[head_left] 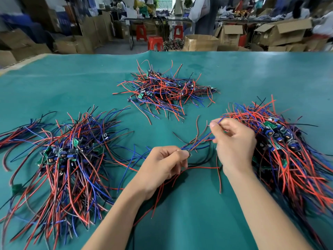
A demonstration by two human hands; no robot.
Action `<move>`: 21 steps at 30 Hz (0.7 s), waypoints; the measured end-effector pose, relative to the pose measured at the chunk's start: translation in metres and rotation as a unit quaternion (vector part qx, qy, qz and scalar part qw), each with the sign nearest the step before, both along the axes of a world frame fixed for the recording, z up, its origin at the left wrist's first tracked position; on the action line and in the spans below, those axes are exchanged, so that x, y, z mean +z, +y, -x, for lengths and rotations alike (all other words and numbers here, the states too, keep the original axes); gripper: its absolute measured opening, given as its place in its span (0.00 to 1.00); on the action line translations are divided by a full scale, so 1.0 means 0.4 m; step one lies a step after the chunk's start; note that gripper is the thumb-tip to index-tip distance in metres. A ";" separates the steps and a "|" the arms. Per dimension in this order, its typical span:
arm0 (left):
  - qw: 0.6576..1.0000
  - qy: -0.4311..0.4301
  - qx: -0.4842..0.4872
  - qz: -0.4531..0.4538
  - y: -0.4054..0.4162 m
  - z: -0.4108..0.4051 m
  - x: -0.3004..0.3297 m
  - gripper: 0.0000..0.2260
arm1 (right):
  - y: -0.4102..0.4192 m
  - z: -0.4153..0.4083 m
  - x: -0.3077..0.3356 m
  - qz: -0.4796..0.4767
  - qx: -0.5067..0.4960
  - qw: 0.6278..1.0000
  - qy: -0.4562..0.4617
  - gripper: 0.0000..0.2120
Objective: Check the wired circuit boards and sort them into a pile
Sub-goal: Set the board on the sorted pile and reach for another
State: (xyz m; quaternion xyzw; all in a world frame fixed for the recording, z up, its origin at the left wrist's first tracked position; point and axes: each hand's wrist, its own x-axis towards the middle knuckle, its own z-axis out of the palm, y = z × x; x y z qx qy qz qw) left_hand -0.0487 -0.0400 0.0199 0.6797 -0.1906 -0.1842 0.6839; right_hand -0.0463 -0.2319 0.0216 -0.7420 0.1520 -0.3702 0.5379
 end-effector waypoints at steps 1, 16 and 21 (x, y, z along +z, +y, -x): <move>1.000 -0.002 -0.003 -0.002 0.000 0.001 0.000 0.13 | -0.010 -0.002 0.000 -0.035 -0.008 0.999 -0.005 0.09; 0.999 0.005 -0.043 0.000 0.006 -0.001 -0.007 0.14 | -0.008 0.013 0.044 -0.491 0.046 0.870 -0.006 0.16; 0.998 0.044 -0.006 0.045 0.003 -0.007 -0.005 0.12 | -0.028 0.022 0.056 -0.566 0.123 0.813 -0.059 0.21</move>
